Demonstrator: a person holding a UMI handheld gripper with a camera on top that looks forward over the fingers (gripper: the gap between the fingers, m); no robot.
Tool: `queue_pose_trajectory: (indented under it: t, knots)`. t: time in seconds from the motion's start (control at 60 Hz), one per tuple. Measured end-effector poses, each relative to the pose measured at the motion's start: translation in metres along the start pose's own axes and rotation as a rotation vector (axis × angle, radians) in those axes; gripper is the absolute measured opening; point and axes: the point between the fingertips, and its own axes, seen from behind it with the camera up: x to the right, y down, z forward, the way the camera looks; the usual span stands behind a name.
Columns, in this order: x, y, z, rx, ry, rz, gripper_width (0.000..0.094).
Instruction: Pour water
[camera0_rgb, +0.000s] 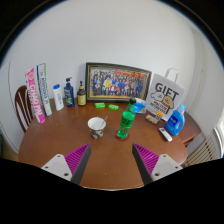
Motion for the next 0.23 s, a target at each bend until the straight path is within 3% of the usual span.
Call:
queue_pose_trajectory:
  t: [0.233]
  knots:
    - [-0.011,0.009,-0.009,-0.021,-0.001,-0.02,0.0851]
